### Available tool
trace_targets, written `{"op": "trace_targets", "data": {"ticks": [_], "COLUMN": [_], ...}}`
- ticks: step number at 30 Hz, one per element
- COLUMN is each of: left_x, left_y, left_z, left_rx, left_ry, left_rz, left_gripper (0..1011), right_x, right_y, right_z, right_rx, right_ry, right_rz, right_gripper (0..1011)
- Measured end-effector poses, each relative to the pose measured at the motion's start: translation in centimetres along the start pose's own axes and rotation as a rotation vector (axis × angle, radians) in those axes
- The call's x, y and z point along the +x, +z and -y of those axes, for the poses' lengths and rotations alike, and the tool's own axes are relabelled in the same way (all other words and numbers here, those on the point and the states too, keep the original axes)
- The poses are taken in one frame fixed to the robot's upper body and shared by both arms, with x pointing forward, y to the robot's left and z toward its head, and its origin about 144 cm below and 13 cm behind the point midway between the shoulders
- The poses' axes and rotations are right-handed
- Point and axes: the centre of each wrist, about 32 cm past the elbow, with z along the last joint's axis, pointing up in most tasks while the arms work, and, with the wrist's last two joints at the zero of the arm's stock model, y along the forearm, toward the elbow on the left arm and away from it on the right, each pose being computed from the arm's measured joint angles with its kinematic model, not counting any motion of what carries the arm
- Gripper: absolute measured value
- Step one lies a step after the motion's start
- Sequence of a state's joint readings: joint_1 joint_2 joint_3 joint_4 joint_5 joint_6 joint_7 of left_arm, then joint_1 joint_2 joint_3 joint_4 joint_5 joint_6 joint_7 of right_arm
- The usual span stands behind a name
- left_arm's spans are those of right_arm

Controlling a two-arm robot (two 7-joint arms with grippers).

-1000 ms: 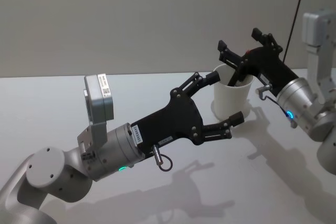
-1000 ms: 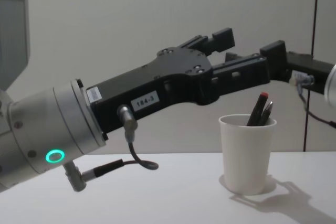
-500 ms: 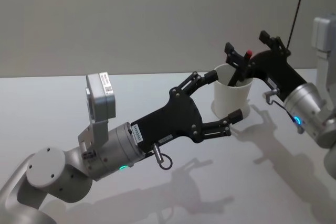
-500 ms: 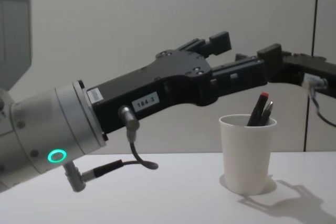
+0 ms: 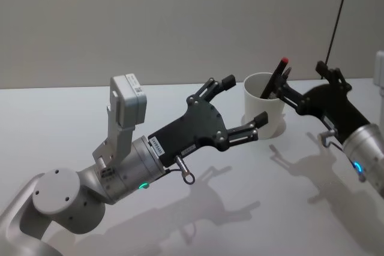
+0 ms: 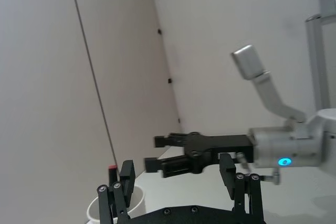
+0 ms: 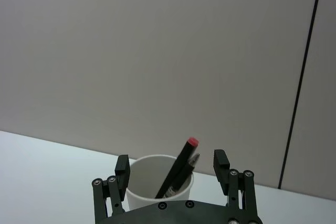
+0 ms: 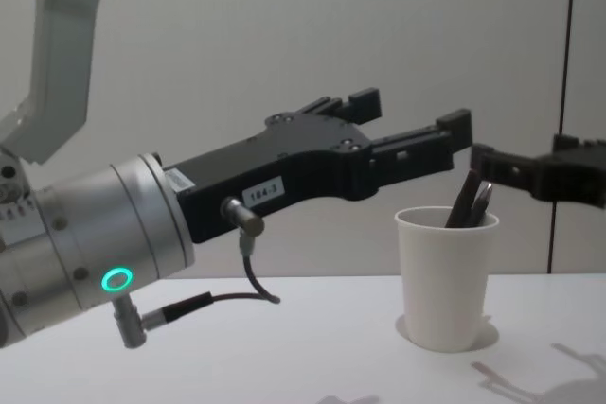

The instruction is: Place the pen into the pen holder.

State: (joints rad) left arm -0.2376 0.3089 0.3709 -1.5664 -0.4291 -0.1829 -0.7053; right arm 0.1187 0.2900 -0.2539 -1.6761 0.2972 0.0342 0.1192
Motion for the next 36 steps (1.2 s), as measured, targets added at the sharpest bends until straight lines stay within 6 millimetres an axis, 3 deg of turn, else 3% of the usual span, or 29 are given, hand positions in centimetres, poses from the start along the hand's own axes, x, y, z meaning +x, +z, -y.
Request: {"op": "trace_targets", "data": {"ticks": [16, 36], "left_x": [-0.4, -0.9], "left_y": [0.2, 0.3], "left_z": [0.1, 0.1], "left_rx": [0.098, 0.206], "left_ry": [0.168, 0.381], "left_rz": [0.035, 0.111], "left_gripper": [1001, 1001], "right_x": [-0.2, -0.2], "right_y": [-0.9, -0.9], "right_z": [3.7, 3.9], "right_rx": [-0.046, -0.048], "right_ry": [-0.049, -0.052], "right_rz": [0.018, 0.019], "right_gripper": [1001, 1001]}}
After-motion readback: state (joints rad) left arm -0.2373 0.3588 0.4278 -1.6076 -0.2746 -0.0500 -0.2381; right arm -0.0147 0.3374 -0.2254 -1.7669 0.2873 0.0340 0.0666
